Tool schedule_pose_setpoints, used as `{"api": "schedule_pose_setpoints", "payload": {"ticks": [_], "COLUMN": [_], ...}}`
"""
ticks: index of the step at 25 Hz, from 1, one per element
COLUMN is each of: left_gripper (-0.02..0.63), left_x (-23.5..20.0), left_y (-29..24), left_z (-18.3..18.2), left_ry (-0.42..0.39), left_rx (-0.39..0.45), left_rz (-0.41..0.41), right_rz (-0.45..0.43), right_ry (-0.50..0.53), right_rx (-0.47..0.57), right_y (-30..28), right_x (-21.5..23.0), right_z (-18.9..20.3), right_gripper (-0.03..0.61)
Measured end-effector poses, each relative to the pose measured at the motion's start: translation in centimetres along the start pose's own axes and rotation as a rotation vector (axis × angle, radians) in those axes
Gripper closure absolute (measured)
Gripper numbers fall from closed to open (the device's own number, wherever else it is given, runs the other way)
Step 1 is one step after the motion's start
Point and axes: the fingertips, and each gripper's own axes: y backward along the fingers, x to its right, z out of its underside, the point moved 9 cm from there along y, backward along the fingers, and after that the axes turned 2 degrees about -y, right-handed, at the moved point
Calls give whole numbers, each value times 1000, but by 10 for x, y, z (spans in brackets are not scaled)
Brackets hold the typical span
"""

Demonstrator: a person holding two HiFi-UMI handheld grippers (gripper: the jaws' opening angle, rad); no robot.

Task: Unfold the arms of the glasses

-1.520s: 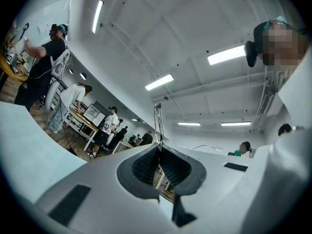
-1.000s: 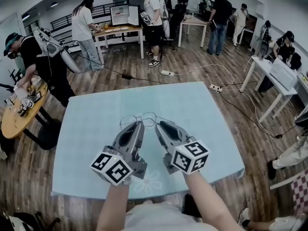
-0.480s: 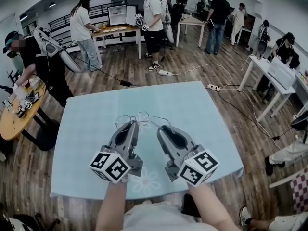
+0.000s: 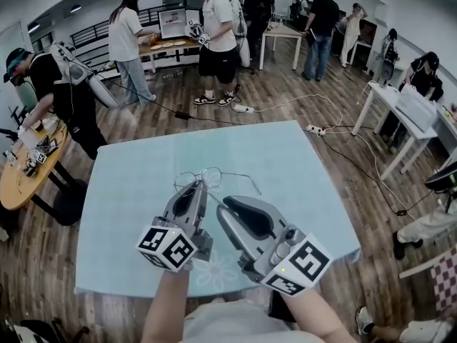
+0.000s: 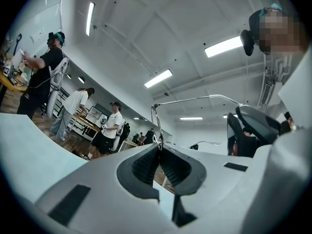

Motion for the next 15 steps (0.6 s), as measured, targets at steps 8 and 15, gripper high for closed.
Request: {"api": "schedule_pose_setpoints", "payload": {"ticks": [8, 15], "left_gripper": [604, 604], "left_x": [1, -1], "left_y": [-2, 4], "left_z": [4, 3], "left_ry": [-38, -39], "left_rx": [96, 186], "left_rz": [130, 215], "right_rz": [-75, -135], "right_ry": [37, 68], "right_rx": [-16, -50], "right_y": [-7, -6], "right_x": [-17, -27], "right_z": [2, 9], "right_gripper": [526, 526]}}
